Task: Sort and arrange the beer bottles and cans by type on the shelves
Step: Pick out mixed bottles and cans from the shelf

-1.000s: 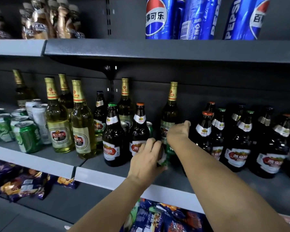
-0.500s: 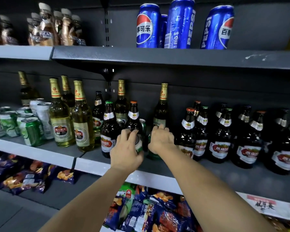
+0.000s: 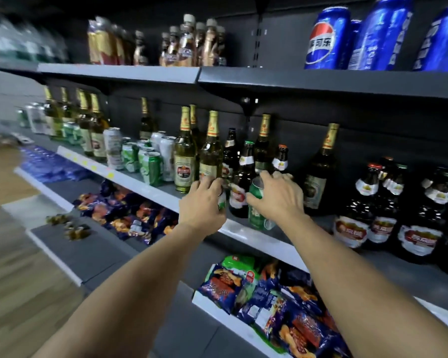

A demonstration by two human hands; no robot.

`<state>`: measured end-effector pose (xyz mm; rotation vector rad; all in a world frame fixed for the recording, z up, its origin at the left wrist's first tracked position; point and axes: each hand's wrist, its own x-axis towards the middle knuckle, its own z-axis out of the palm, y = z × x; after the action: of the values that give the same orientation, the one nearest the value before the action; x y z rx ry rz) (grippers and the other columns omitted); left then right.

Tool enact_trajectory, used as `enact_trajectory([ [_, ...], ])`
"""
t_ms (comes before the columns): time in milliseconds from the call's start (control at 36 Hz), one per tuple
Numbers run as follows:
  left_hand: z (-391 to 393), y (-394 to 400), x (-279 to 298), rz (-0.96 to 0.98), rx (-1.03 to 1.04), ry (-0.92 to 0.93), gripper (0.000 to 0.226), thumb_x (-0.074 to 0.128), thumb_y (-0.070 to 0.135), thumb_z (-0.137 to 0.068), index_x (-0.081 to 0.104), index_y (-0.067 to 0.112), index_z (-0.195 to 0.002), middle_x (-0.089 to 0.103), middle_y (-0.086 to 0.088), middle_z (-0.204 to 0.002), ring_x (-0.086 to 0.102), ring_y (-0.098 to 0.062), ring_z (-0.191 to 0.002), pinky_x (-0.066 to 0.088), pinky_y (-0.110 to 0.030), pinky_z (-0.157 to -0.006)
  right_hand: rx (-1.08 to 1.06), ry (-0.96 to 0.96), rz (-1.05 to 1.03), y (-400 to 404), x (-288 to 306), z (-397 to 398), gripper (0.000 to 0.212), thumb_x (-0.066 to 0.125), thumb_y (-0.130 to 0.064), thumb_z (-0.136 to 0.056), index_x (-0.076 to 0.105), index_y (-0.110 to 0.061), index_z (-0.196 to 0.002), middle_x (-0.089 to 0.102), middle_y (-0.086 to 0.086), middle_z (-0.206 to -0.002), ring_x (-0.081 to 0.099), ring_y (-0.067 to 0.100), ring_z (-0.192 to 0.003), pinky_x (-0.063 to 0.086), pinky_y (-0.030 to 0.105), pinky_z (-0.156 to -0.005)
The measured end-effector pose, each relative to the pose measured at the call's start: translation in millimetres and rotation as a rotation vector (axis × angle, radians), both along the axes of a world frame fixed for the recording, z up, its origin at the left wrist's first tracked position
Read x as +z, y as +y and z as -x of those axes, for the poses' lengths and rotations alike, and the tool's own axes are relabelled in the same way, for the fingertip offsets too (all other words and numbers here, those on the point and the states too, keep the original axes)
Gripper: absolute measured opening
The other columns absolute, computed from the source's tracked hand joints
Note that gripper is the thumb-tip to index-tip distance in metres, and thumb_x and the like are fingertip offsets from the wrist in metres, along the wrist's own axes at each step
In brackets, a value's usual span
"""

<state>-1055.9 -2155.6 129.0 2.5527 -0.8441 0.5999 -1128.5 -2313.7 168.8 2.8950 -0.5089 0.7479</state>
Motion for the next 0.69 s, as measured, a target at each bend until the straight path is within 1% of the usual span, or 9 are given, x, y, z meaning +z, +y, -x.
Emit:
enact_trajectory([
  [56, -6.8, 23.9, -3.6, -0.005, 0.07, 0.055, 0.07, 0.063, 0.035, -0.083, 0.031, 0.025, -0.145, 0.035, 0.005, -0.141, 0.036, -0.024, -0.129, 0.048, -0.039, -0.083, 0.054, 0.028, 0.04, 23.1, -5.6, -11.6, 0.053, 0.049, -0.06, -0.086, 0.049, -0.019, -0.12, 0.055, 0.009, -0.119, 0.051, 0.028, -0.112, 0.038, 0.035, -0.076],
  [167, -24.5, 77.2, -14.5, -0.062, 0.189, 0.141, 0.064, 0.064, 0.035, -0.082, 0.037, 0.025, -0.14, 0.041, 0.002, -0.135, 0.042, -0.025, -0.124, 0.049, -0.04, -0.078, 0.16, 0.106, 0.103, 78.9, -21.9, -42.1, 0.055, 0.047, -0.06, -0.087, 0.049, -0.02, -0.125, 0.057, 0.011, -0.12, 0.052, 0.029, -0.112, 0.04, 0.036, -0.082],
  [278, -47.3, 136.5, -28.5, -0.106, 0.281, 0.206, 0.064, 0.064, 0.033, -0.082, 0.039, 0.025, -0.14, 0.042, 0.002, -0.133, 0.043, -0.025, -0.122, 0.047, -0.039, -0.075, 0.254, 0.137, 0.044, 141.9, -43.1, -76.9, 0.05, 0.047, -0.057, -0.088, 0.049, -0.021, -0.123, 0.056, 0.011, -0.117, 0.053, 0.03, -0.109, 0.037, 0.035, -0.074],
  [361, -66.7, 184.3, -38.4, -0.131, 0.331, 0.228, 0.064, 0.065, 0.031, -0.081, 0.04, 0.024, -0.14, 0.041, 0.002, -0.134, 0.044, -0.027, -0.122, 0.05, -0.041, -0.078, 0.307, 0.181, 0.023, 187.8, -60.9, -106.1, 0.053, 0.047, -0.057, -0.09, 0.046, -0.02, -0.128, 0.054, 0.012, -0.12, 0.052, 0.031, -0.112, 0.042, 0.037, -0.077],
  [417, -80.9, 218.4, -44.0, -0.151, 0.352, 0.233, 0.065, 0.066, 0.032, -0.081, 0.039, 0.024, -0.14, 0.041, 0.001, -0.136, 0.042, -0.027, -0.124, 0.05, -0.041, -0.081, 0.334, 0.205, -0.015, 218.8, -72.0, -128.4, 0.053, 0.046, -0.056, -0.09, 0.045, -0.02, -0.129, 0.052, 0.012, -0.121, 0.051, 0.031, -0.113, 0.042, 0.037, -0.078],
  [472, -95.9, 253.2, -49.0, -0.144, 0.379, 0.238, 0.065, 0.065, 0.032, -0.082, 0.039, 0.024, -0.141, 0.04, 0.001, -0.139, 0.042, -0.027, -0.126, 0.049, -0.041, -0.083, 0.355, 0.23, -0.037, 250.1, -80.1, -149.5, 0.051, 0.046, -0.056, -0.09, 0.045, -0.02, -0.126, 0.052, 0.012, -0.121, 0.053, 0.031, -0.11, 0.039, 0.035, -0.073],
  [528, -112.6, 290.2, -54.6, -0.131, 0.41, 0.25, 0.067, 0.065, 0.031, -0.082, 0.037, 0.024, -0.143, 0.039, 0.001, -0.139, 0.042, -0.027, -0.126, 0.048, -0.04, -0.083, 0.378, 0.247, -0.035, 282.9, -86.6, -171.7, 0.05, 0.045, -0.057, -0.09, 0.045, -0.02, -0.124, 0.051, 0.012, -0.118, 0.056, 0.032, -0.105, 0.036, 0.034, -0.069],
  [611, -132.2, 330.2, -59.7, -0.111, 0.434, 0.272, 0.068, 0.065, 0.029, -0.081, 0.037, 0.024, -0.143, 0.041, 0.001, -0.137, 0.042, -0.027, -0.125, 0.048, -0.041, -0.083, 0.399, 0.251, -0.029, 314.3, -90.4, -195.6, 0.046, 0.046, -0.056, -0.091, 0.045, -0.02, -0.12, 0.05, 0.01, -0.114, 0.058, 0.032, -0.098, 0.037, 0.033, -0.065],
  [694, -153.4, 371.2, -63.4, -0.091, 0.473, 0.284, 0.063, 0.064, 0.029, -0.08, 0.041, 0.026, -0.139, 0.042, 0.002, -0.135, 0.043, -0.025, -0.124, 0.048, -0.04, -0.083, 0.419, 0.264, -0.009, 348.0, -92.5, -225.1, 0.047, 0.046, -0.056, -0.091, 0.044, -0.022, -0.122, 0.051, 0.009, -0.114, 0.058, 0.031, -0.097, 0.037, 0.032, -0.064],
])
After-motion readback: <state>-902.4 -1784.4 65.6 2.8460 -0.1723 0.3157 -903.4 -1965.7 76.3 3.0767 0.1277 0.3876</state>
